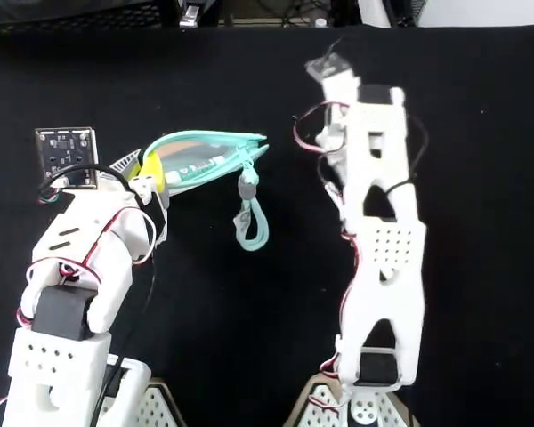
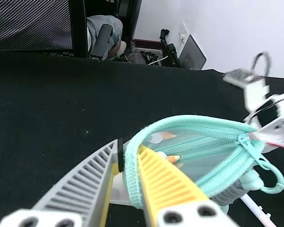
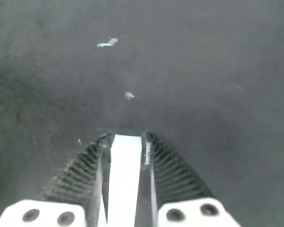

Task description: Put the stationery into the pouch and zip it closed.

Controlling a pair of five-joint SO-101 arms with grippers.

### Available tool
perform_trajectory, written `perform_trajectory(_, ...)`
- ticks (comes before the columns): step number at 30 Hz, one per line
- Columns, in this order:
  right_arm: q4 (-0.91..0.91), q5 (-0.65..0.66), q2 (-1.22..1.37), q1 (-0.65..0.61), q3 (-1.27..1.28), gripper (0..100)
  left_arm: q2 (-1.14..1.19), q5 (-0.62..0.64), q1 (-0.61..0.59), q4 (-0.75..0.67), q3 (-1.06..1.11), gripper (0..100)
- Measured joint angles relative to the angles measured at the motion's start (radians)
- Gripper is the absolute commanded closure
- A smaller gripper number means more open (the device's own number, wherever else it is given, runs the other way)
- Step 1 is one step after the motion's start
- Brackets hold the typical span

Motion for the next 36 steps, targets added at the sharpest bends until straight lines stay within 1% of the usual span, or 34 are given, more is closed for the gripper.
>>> perform_trajectory(5,0.221,-0.017,0.0,0.014,-0.288,98.6,0.0,0.0,0.0,0.0,0.0,97)
perform_trajectory(8,0.245,-0.083,-0.006,0.04,-0.419,98.6,0.0,0.0,0.0,0.0,0.0,97)
perform_trajectory(10,0.253,-0.118,-0.023,0.058,-0.439,98.6,0.0,0.0,0.0,0.0,0.0,97)
perform_trajectory(14,0.256,-0.155,-0.103,0.057,-0.434,98.6,0.0,0.0,0.0,0.0,0.0,97)
perform_trajectory(18,0.256,-0.176,-0.25,0.043,-0.328,98.6,0.0,0.0,0.0,0.0,0.0,97)
perform_trajectory(21,0.256,-0.199,-0.394,-0.003,-0.187,98.6,0.0,0.0,0.0,0.0,0.0,97)
perform_trajectory(27,0.249,-0.207,-0.784,-0.164,0.118,98.6,0.0,0.0,0.0,0.0,0.0,97)
perform_trajectory(31,0.157,-0.221,-1.039,-0.261,0.265,98.5,0.0,0.0,0.0,0.0,0.0,97)
perform_trajectory(36,0.0,-0.318,-1.323,-0.408,0.434,98.5,0.0,0.0,0.0,0.0,0.0,97)
